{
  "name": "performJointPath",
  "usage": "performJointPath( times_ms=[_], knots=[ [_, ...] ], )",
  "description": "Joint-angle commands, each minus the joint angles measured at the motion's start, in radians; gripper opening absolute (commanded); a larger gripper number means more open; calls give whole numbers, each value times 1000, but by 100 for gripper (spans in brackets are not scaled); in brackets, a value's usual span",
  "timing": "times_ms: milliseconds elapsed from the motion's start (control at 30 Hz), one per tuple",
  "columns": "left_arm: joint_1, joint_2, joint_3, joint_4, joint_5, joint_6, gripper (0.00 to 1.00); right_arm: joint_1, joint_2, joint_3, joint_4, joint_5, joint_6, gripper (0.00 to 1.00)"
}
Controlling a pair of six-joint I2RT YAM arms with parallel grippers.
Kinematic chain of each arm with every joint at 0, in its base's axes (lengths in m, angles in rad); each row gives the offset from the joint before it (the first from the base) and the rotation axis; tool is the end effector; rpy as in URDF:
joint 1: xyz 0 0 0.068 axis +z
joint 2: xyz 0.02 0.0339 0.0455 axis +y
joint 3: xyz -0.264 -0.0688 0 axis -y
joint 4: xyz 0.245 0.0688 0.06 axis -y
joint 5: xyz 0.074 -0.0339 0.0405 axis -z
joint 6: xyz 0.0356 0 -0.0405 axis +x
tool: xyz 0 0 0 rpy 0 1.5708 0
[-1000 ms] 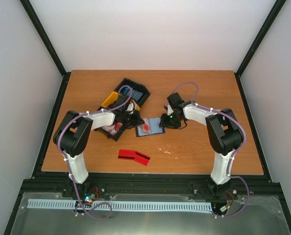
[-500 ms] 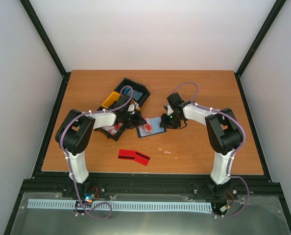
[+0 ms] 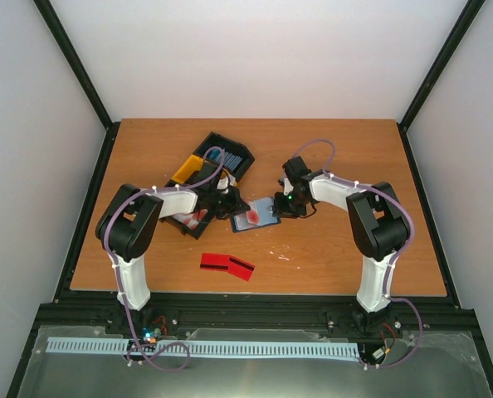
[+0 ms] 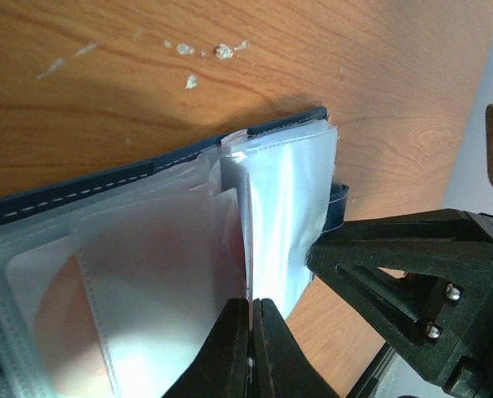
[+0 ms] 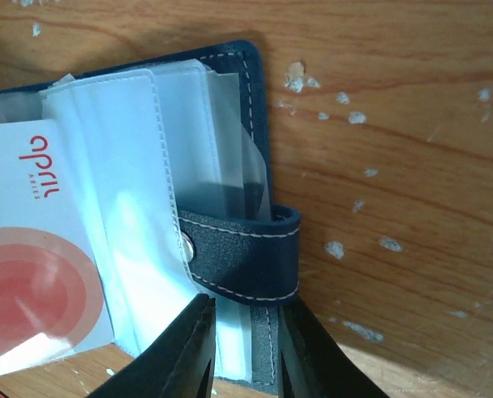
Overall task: Put the credit cards into the card holder
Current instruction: Insert the credit card into the card holder.
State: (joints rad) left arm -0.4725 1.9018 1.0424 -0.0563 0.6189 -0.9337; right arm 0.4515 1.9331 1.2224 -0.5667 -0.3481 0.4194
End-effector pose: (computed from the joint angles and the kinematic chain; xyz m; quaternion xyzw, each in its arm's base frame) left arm 0.3236 -0.1886 0.1351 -0.1107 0.9004 -0.4181 0.0473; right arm 0.3272 0.1721 0.1431 -0.0409 0.9738 0.2161 0.0583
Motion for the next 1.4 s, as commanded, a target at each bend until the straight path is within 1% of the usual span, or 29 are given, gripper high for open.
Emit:
performJointPath(
  times_ms=[0, 200, 300, 400, 467, 500, 533, 700, 900, 967, 1067, 1133, 1367],
  knots=[
    [-9, 11, -4, 78, 30, -34, 1, 12, 66, -25, -37, 6, 2, 22],
    [-9, 14, -11, 79, 11, -26, 1, 11, 71, -26, -39, 4, -2, 22],
    [-7, 23, -6, 51, -24, -8, 1, 11, 73, -26, -42, 7, -5, 22],
    [-3, 13, 13, -32, -111, 63, 1, 11, 73, -29, -41, 8, -7, 22],
    [4, 15, 41, -89, -141, 137, 1, 12, 73, -31, -42, 9, -8, 21],
    [5, 17, 57, -146, -156, 172, 1, 12, 75, -32, -43, 10, -10, 21],
    [5, 17, 67, -162, -161, 201, 1, 11, 75, -33, -42, 11, -12, 21],
    [19, 25, 81, -173, -139, 274, 1, 11, 79, -30, -44, 13, -17, 21],
    [25, 9, 82, -185, -135, 263, 1, 13, 90, -30, -38, -13, -30, 21],
    [25, -16, 92, -202, -133, 267, 1, 14, 81, -31, -24, -35, -36, 23],
    [25, -45, 116, -246, -143, 290, 1, 14, 51, -38, 3, -71, -36, 28],
    [25, -57, 124, -276, -156, 304, 1, 16, 39, -31, 6, -68, -33, 29],
    [45, -59, 134, -300, -132, 346, 1, 28, 50, -18, -14, -45, -46, 34]
  ],
)
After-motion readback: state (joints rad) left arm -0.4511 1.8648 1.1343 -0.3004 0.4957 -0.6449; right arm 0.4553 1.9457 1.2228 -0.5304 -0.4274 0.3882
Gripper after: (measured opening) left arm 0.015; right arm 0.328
